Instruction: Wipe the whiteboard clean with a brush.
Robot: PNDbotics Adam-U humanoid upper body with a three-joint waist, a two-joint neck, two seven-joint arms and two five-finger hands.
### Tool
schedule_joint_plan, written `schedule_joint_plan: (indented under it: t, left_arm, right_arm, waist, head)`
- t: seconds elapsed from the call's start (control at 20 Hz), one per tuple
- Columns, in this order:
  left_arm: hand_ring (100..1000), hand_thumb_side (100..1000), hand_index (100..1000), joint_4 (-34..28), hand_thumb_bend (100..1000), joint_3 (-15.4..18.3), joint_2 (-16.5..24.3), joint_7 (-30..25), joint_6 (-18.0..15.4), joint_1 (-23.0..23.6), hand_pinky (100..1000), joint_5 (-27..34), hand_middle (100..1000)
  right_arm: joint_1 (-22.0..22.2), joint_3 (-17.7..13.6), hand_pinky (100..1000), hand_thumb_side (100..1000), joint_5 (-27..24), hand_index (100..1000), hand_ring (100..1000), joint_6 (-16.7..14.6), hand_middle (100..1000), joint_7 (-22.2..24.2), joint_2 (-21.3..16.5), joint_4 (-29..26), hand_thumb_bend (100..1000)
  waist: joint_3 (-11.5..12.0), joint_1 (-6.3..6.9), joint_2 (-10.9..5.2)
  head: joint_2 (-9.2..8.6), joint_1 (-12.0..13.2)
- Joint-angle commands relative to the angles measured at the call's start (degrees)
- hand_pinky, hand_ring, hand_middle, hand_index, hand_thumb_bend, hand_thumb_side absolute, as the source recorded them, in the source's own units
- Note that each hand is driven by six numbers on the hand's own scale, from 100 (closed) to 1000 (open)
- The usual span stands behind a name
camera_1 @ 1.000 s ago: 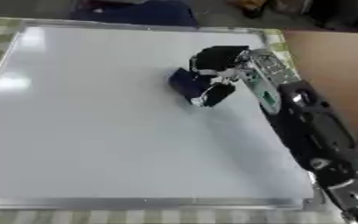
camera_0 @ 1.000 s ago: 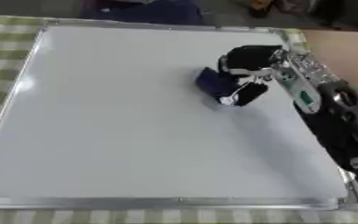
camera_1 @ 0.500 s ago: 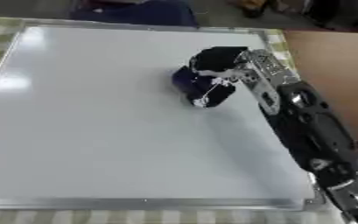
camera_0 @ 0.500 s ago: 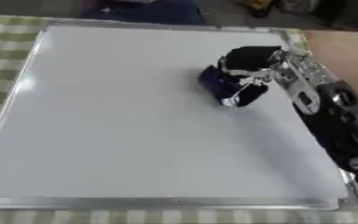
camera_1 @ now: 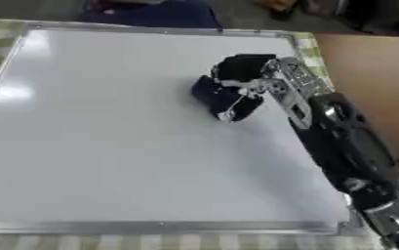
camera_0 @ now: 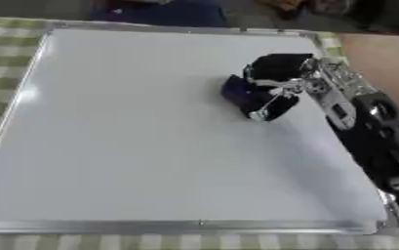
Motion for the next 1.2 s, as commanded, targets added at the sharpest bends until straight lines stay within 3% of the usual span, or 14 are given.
schedule_joint_plan:
  t: [0.05,1.2]
  left_arm:
    - [499,976,522,-1.1,104,0.1,0.8,-0.1,0.0,-0.5,449,0.3,517]
    - [502,974,523,-1.1,106,0.1,0.9,0.0,0.1,-0.6,451,0.3,517]
  right_arm:
    - [-0.9,-0.7,453,301,0.8,286,483,-2.1,168,1.6,-2.3,-1.0,100]
    - [0.9,1.5,411,265,5.3,214,414,-3.6,100,-0.5,-0.6,-3.8,100]
  waist:
    - [-0.1,0.26,-1.21]
    - [-0.6,0.25,-1.50]
  head:
    - [-0.78,-0.2]
    - [0.15,0.4]
